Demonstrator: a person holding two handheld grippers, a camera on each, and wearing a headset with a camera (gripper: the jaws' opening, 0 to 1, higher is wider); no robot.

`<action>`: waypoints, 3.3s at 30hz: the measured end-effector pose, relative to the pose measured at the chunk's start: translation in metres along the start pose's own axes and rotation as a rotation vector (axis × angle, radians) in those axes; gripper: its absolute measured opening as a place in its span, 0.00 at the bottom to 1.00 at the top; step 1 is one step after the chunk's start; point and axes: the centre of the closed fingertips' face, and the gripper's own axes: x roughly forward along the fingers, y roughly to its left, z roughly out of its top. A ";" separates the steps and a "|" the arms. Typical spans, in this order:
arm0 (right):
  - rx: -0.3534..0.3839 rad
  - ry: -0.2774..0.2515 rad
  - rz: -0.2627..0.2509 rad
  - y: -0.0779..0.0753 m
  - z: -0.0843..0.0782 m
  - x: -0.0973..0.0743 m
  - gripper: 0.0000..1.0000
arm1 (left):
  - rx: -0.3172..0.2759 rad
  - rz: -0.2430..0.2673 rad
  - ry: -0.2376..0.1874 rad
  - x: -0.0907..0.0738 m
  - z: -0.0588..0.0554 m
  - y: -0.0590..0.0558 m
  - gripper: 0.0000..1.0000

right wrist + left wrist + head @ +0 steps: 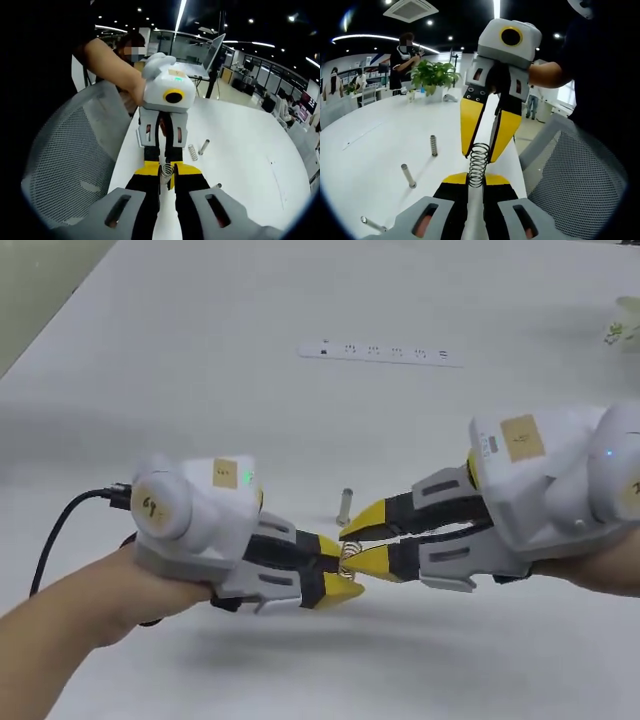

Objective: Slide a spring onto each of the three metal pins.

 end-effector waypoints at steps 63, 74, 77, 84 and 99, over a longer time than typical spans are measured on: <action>-0.049 -0.003 -0.083 -0.021 0.004 -0.003 0.07 | -0.140 0.215 -0.056 -0.055 -0.008 0.029 0.36; -0.062 0.013 -0.107 -0.027 0.001 -0.002 0.07 | -0.189 0.277 -0.043 -0.078 -0.022 0.037 0.48; -0.063 0.017 -0.118 -0.029 -0.001 -0.002 0.07 | -0.190 0.290 -0.039 -0.083 -0.024 0.038 0.49; -0.066 0.024 -0.135 -0.031 -0.005 -0.002 0.07 | -0.209 0.336 -0.033 -0.095 -0.033 0.044 0.59; -0.070 0.048 -0.164 -0.036 -0.020 -0.002 0.07 | -0.257 0.454 -0.044 -0.119 -0.047 0.059 0.92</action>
